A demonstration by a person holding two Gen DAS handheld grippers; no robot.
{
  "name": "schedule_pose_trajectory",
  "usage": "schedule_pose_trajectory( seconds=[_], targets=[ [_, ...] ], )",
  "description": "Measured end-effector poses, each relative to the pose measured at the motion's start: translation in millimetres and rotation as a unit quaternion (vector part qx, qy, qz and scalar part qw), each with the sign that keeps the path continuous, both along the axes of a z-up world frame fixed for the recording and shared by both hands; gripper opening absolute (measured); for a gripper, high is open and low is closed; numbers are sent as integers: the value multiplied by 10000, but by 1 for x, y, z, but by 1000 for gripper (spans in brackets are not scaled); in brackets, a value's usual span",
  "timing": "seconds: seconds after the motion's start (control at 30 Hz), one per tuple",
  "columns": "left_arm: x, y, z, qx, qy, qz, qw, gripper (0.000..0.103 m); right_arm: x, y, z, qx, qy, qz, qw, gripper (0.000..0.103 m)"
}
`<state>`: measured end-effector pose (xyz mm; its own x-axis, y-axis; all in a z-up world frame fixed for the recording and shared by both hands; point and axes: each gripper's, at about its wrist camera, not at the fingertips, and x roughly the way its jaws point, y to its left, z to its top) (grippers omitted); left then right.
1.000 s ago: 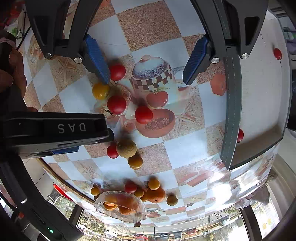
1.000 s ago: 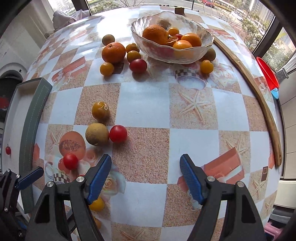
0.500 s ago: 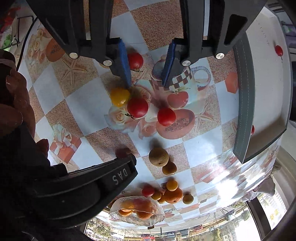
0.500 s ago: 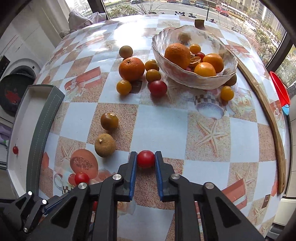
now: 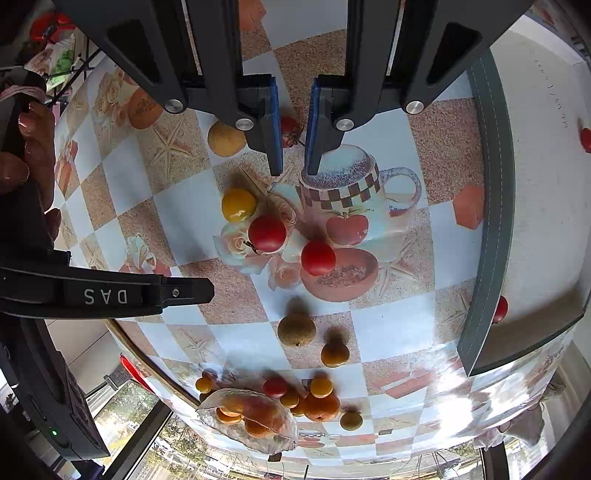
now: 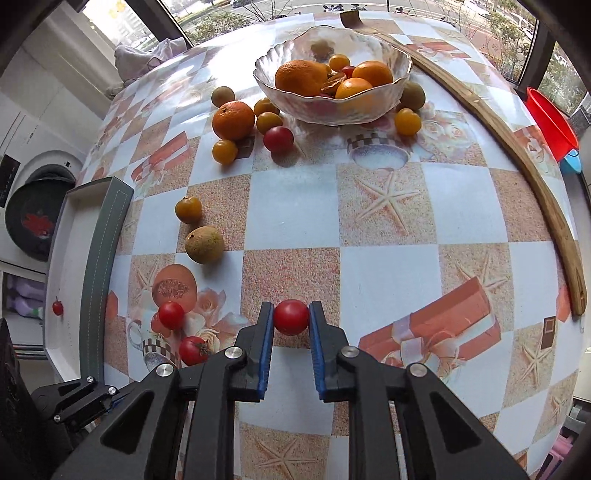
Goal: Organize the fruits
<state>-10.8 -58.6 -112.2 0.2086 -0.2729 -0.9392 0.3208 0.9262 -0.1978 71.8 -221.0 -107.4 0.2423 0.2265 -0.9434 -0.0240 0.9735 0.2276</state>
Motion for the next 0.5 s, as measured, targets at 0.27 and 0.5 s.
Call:
schedule_pose_trajectory(
  seconds=[0.27,0.5],
  targets=[
    [-2,2,3,218,-76,-40,9997,14,-12,-2,5,84,15,-66,9999,20],
    [37,6,0,300,-261,133,9991,14,-19,-3,9,116,12,-108,9999,20]
  ],
)
